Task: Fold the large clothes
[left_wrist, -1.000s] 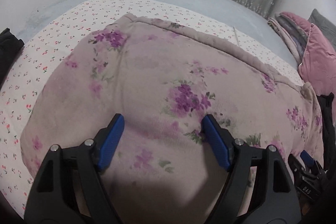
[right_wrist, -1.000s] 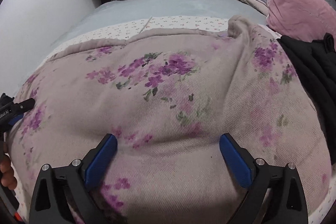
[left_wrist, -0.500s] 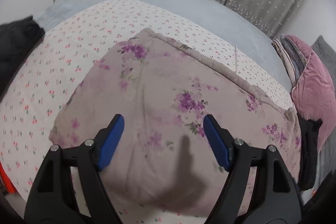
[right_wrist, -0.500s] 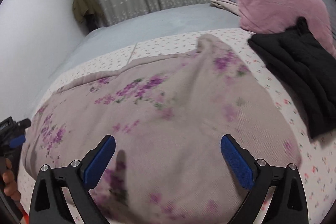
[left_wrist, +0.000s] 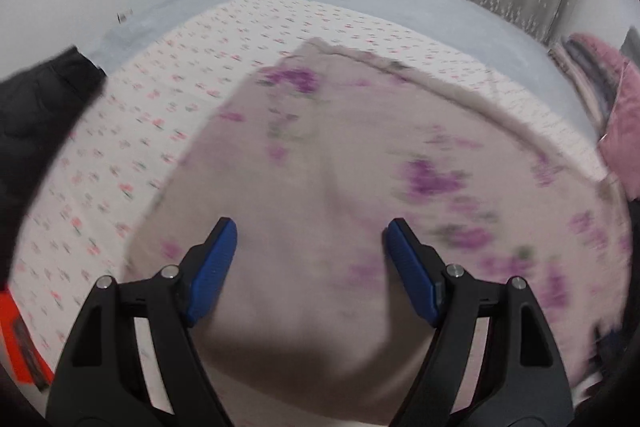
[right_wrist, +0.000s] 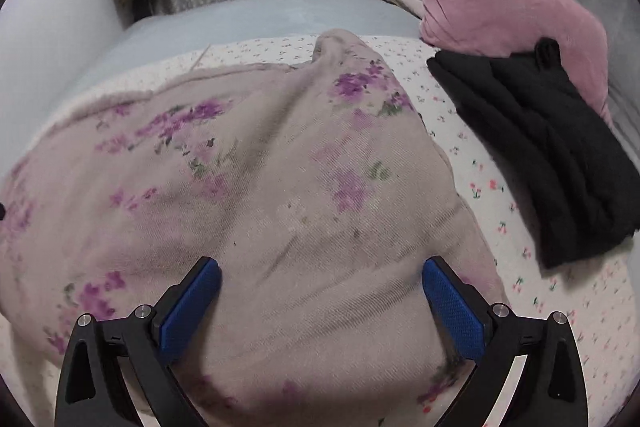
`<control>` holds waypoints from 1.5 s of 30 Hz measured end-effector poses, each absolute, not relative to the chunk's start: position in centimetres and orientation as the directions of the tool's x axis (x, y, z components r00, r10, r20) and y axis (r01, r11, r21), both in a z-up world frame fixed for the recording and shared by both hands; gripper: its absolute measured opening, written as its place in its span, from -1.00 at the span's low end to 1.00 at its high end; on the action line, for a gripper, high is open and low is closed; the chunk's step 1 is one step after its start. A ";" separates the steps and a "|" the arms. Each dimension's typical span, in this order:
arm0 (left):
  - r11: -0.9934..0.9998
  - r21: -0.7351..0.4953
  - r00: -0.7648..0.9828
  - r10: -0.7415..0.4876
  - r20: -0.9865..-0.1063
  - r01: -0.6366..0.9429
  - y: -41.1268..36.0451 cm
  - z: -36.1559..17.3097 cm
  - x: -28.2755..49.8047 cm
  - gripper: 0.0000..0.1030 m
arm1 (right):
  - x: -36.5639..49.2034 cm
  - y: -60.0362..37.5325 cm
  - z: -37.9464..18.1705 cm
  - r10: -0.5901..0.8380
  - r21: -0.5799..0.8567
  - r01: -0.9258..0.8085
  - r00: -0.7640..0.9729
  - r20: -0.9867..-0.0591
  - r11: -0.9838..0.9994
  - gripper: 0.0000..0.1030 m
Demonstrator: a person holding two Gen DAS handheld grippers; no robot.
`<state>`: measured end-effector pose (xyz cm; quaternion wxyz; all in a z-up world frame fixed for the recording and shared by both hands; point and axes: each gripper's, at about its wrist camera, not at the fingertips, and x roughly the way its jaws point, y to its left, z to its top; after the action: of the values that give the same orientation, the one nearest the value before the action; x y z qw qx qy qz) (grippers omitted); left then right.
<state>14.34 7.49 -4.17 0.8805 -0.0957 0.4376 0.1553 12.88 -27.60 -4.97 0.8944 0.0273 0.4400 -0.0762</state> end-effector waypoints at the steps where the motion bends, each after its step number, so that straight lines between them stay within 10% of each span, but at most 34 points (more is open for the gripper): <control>1: 0.936 -0.005 0.564 0.208 -0.799 -0.353 7.9 -4.9 14.3 0.53 | 13.1 -27.9 -5.2 -0.097 0.003 0.164 0.597 -0.796 0.986 1.00; 15: 0.956 -0.024 0.673 0.187 -0.716 -0.291 10.7 -1.8 11.1 0.47 | 6.8 -33.9 -1.5 0.056 0.346 0.271 0.710 -0.702 0.898 0.98; 22: 0.933 -0.174 0.567 0.038 -0.823 -0.314 14.3 -6.6 10.9 0.49 | 5.1 -39.5 -6.4 0.211 0.567 0.437 0.632 -0.746 0.698 0.97; 37: 0.947 -0.032 0.653 0.195 -0.732 -0.319 12.4 -1.7 8.9 0.48 | 6.2 -39.4 -6.3 0.175 0.522 0.464 0.604 -0.777 0.716 0.92; 45: 0.998 -0.053 0.678 -0.060 -0.732 0.032 0.7 -0.9 9.2 0.49 | 6.9 -39.1 -7.6 0.300 0.621 0.451 0.597 -0.744 0.641 0.92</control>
<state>9.19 0.70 -0.93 0.9159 -0.0178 0.4002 -0.0250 6.94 -39.08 -7.57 0.7884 0.4209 0.4461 -0.0479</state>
